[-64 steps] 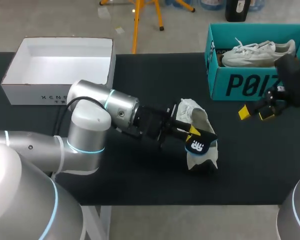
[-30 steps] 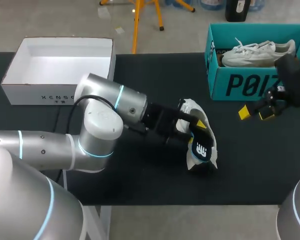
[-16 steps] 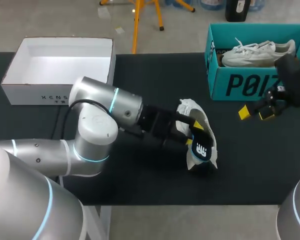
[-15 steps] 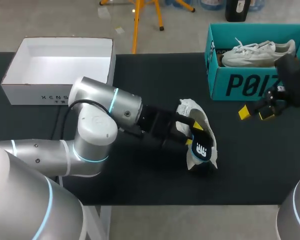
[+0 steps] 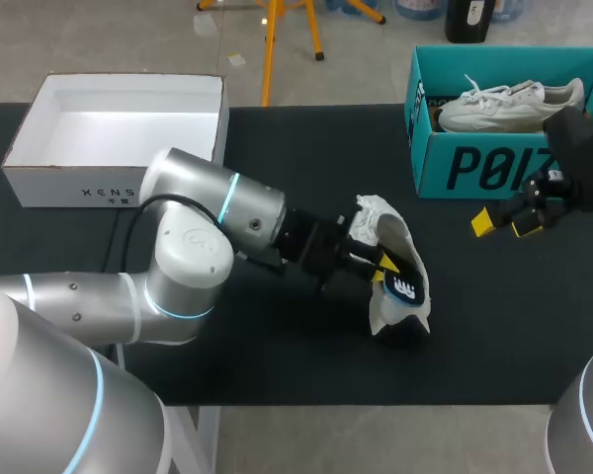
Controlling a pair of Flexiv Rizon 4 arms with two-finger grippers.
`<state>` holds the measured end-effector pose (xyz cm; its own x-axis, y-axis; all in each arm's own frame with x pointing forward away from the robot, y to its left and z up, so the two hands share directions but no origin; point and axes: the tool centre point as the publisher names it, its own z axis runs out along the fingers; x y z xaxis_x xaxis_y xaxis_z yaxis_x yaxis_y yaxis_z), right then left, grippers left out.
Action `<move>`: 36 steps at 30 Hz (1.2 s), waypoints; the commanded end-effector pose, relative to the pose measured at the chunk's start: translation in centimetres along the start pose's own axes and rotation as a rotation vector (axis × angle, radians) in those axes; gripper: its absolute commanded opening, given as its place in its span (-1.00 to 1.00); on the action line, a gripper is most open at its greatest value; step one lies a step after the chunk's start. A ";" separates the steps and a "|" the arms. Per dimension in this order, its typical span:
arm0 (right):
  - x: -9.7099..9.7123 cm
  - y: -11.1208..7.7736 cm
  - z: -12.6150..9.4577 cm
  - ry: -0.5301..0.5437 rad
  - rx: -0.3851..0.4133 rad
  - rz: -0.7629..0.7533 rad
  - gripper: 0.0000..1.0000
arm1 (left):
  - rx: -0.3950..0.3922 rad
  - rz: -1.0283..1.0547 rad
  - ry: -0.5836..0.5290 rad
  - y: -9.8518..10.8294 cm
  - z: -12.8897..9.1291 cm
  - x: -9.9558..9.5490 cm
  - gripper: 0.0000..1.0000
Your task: Take the shoe out of the shoebox, open the shoe tongue, remove and reinsert the insole, then place the shoe into the shoebox
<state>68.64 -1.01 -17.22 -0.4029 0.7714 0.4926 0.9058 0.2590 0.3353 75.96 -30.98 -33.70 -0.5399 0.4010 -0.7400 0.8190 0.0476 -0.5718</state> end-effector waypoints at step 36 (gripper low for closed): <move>0.0 -0.1 0.1 -0.003 -0.001 0.001 1.00 | -0.057 0.021 0.066 0.3 0.2 -0.5 -0.53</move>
<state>68.62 -1.03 -17.23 -0.4028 0.7714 0.4927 0.9058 0.2587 0.3356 76.26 -30.70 -33.33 -0.5103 0.4561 -0.7290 0.8412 0.0887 -0.5333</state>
